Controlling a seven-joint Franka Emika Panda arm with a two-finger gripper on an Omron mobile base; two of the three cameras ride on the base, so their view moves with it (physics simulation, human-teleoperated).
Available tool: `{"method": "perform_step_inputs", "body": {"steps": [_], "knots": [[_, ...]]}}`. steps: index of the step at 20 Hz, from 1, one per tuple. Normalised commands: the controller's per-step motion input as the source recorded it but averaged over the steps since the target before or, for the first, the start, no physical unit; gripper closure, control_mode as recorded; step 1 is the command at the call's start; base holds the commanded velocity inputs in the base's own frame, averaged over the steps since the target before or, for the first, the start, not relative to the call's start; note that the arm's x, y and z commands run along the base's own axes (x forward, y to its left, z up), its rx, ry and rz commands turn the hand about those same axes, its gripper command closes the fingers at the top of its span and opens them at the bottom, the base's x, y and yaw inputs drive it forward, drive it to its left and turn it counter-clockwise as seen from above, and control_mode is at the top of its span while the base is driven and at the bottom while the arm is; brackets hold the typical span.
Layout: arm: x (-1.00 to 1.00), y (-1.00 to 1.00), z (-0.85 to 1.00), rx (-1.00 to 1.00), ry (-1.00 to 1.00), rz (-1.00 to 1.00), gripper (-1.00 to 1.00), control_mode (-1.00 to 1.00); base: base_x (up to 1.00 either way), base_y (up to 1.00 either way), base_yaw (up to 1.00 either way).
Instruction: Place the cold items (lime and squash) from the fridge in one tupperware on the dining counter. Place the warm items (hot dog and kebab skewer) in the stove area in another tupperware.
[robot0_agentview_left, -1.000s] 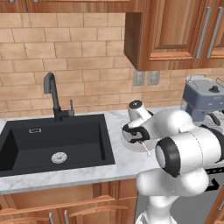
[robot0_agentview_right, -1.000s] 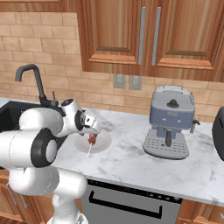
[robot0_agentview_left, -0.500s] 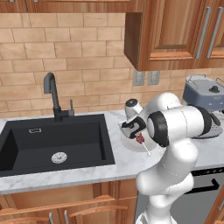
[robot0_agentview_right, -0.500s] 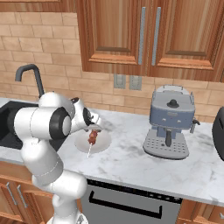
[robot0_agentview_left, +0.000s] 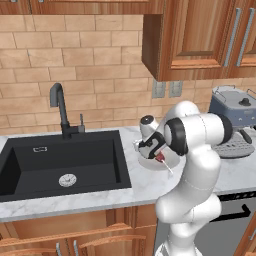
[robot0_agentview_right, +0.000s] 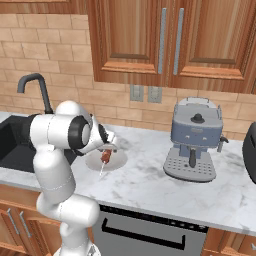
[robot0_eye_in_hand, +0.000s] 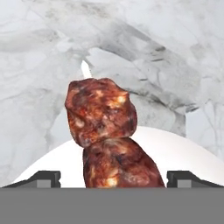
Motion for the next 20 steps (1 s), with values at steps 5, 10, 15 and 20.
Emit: {"method": "perform_step_inputs", "body": {"steps": [5, 10, 15, 20], "knots": [[0.00, 0.00, -0.27, 0.03, 0.00, -0.04, -1.00, -1.00, 0.00, 0.00, 0.00], [-0.07, 0.00, -0.13, 0.03, -0.01, -0.06, 1.00, -1.00, 0.00, 0.00, 0.00], [-0.19, 0.08, -0.07, 0.04, -0.05, -0.14, 1.00, -1.00, 0.00, 0.00, 0.00], [0.00, 0.35, -0.01, 0.00, 0.00, -0.20, 1.00, -1.00, 0.00, 0.00, 0.00]]}}
